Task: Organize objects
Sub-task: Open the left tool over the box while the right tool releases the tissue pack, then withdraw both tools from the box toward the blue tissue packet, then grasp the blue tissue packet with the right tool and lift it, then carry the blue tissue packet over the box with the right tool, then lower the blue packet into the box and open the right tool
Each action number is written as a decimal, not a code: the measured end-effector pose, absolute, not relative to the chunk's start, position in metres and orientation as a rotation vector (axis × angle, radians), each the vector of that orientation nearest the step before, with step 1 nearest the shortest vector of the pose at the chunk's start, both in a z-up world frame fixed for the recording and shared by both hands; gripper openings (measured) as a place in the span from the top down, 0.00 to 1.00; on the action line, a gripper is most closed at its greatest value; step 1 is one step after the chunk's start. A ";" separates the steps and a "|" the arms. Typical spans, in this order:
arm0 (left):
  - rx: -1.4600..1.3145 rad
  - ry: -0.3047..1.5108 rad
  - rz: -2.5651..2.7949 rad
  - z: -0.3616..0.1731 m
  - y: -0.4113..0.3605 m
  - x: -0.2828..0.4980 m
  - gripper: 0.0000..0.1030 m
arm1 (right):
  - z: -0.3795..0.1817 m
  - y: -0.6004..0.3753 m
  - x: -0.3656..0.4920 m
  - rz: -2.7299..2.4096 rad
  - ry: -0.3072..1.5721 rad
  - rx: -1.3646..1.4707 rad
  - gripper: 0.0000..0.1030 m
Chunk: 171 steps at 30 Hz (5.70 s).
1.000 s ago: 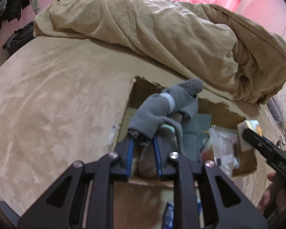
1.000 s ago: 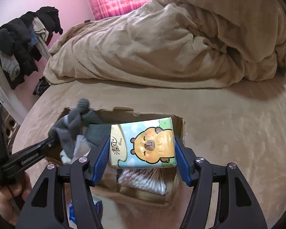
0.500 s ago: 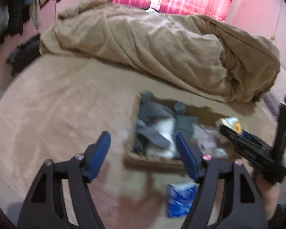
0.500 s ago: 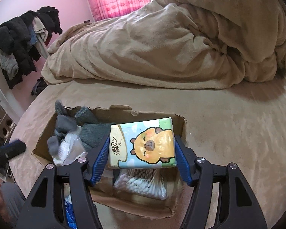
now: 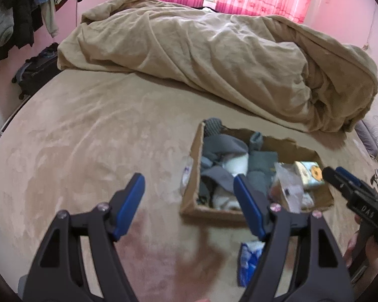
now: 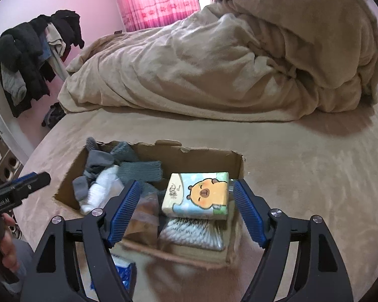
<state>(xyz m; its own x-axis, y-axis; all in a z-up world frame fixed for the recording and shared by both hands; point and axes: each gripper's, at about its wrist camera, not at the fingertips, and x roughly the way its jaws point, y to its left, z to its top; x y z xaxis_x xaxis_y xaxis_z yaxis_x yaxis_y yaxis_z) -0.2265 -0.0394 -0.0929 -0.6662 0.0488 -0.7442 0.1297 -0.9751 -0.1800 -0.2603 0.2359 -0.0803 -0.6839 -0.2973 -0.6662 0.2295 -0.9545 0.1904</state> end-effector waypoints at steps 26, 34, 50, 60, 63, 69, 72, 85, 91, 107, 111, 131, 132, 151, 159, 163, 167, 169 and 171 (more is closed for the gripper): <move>1.204 0.309 -2.968 -0.028 -0.015 -0.079 0.27 | 0.012 0.217 -0.106 -2.676 -0.063 0.977 0.23; 1.279 0.259 -2.931 -0.068 -0.013 -0.072 0.27 | -0.006 0.202 -0.092 -2.653 -0.004 1.029 0.16; 1.363 0.187 -2.881 -0.134 -0.031 -0.101 0.27 | -0.088 0.164 -0.129 -2.566 0.046 1.176 0.16; 1.416 0.201 -2.836 -0.166 -0.045 -0.125 0.27 | -0.127 0.145 -0.158 -2.486 0.078 1.267 0.16; 1.432 0.187 -2.828 -0.176 -0.046 -0.133 0.27 | -0.139 0.140 -0.167 -2.472 0.083 1.294 0.16; 1.455 0.205 -2.801 -0.191 -0.051 -0.145 0.27 | -0.162 0.129 -0.180 -2.447 0.130 1.343 0.16; 1.459 0.204 -2.790 -0.197 -0.051 -0.149 0.27 | -0.169 0.127 -0.184 -2.448 0.157 1.358 0.17; 1.447 0.265 -2.775 -0.176 -0.049 -0.140 0.27 | -0.146 0.143 -0.173 -2.470 0.115 1.304 0.46; 1.408 0.341 -2.783 -0.144 -0.048 -0.127 0.27 | -0.116 0.152 -0.162 -2.498 0.089 1.243 0.46; 1.206 0.327 -2.925 -0.032 -0.045 -0.109 0.26 | -0.016 0.169 -0.138 -2.590 0.030 1.085 0.46; 1.140 0.300 -2.947 -0.012 -0.049 -0.111 0.22 | 0.010 0.164 -0.137 -2.603 0.034 1.011 0.46; 1.114 0.294 -2.910 -0.036 -0.096 -0.182 0.21 | -0.014 0.120 -0.218 -2.553 0.046 1.039 0.45; 1.129 0.295 -2.902 -0.043 -0.099 -0.188 0.21 | -0.019 0.116 -0.223 -2.549 0.053 1.045 0.45; 1.298 0.328 -2.833 -0.119 -0.101 -0.241 0.21 | -0.108 0.095 -0.297 -2.522 0.090 1.192 0.45; 1.335 0.302 -2.825 -0.123 -0.085 -0.242 0.21 | -0.109 0.118 -0.299 -2.573 0.095 1.208 0.33; 1.314 0.291 -2.833 -0.113 -0.081 -0.232 0.21 | -0.103 0.114 -0.289 -2.559 0.115 1.184 0.25; 1.292 0.280 -2.850 -0.098 -0.074 -0.217 0.21 | -0.088 0.122 -0.276 -2.575 0.105 1.162 0.24; 1.273 0.270 -2.863 -0.088 -0.069 -0.208 0.21 | -0.080 0.127 -0.268 -2.583 0.095 1.151 0.24; 1.252 0.262 -2.876 -0.077 -0.063 -0.197 0.21 | -0.069 0.134 -0.257 -2.602 0.074 1.138 0.24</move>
<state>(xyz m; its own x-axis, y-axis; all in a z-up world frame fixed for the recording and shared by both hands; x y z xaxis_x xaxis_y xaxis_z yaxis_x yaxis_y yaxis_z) -0.1972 -0.0631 -0.0767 -0.6837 0.0716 -0.7262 0.0609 -0.9861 -0.1545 -0.2570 0.1344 -0.0686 -0.6412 -0.2510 -0.7252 0.2919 -0.9537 0.0721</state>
